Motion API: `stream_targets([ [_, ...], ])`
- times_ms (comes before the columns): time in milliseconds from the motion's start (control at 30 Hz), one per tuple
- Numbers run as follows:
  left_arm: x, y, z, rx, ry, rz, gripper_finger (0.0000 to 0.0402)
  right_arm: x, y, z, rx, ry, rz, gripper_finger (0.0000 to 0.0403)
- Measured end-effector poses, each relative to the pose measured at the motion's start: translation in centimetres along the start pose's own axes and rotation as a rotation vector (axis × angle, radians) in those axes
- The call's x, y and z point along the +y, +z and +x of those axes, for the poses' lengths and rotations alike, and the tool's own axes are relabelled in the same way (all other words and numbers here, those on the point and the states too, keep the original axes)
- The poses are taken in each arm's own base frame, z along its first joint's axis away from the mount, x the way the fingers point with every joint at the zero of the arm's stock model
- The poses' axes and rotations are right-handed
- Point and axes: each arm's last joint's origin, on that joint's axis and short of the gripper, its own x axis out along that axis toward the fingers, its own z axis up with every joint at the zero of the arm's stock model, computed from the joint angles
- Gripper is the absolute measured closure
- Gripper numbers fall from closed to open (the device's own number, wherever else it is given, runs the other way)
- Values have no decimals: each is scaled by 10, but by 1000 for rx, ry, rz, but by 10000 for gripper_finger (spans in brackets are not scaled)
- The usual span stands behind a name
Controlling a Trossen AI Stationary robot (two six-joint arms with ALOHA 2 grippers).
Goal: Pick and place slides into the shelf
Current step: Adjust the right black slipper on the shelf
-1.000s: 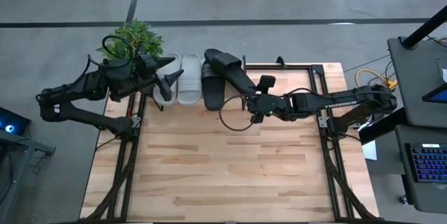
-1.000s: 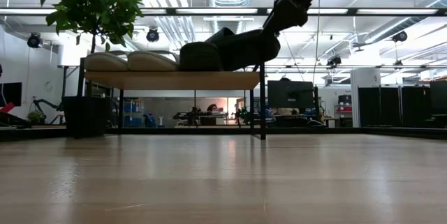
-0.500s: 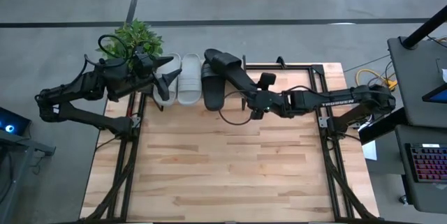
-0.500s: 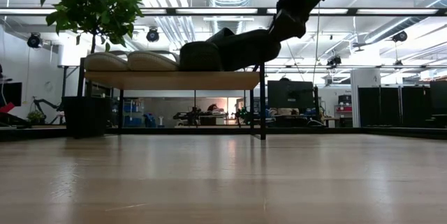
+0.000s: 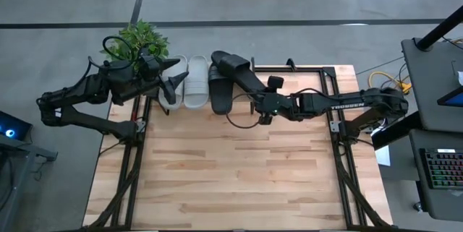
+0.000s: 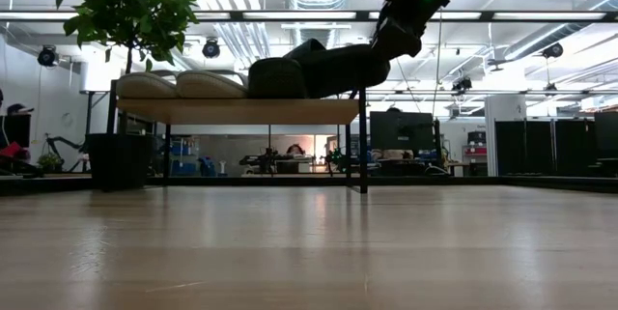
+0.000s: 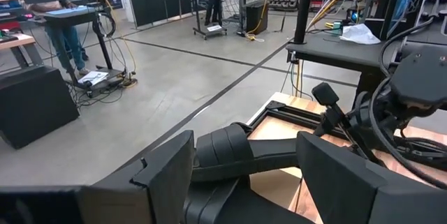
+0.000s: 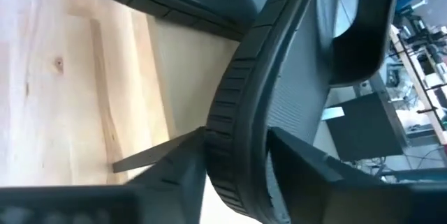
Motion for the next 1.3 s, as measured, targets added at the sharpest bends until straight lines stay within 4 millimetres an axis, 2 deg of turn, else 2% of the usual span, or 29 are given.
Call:
stream_targets([
  [167,0,0,0,-1,0,-1,164,2,0,3,16,-20,-3,344],
  [400,0,0,0,-1,0,-1,164,4,7,-11,26,-154,69,344],
  [667,0,0,0,-1,0,-1,164,-7,52,-48,-88,-256,282,348],
  [767,0,0,0,-1,0,-1,164,-14,70,-56,-140,-246,465,348],
  [1033,0,0,0,-2,0,-6,164,-1,83,-40,4,-282,719,348],
  [1300,0,0,0,-2,0,-6,164,27,101,-23,20,-260,751,349],
])
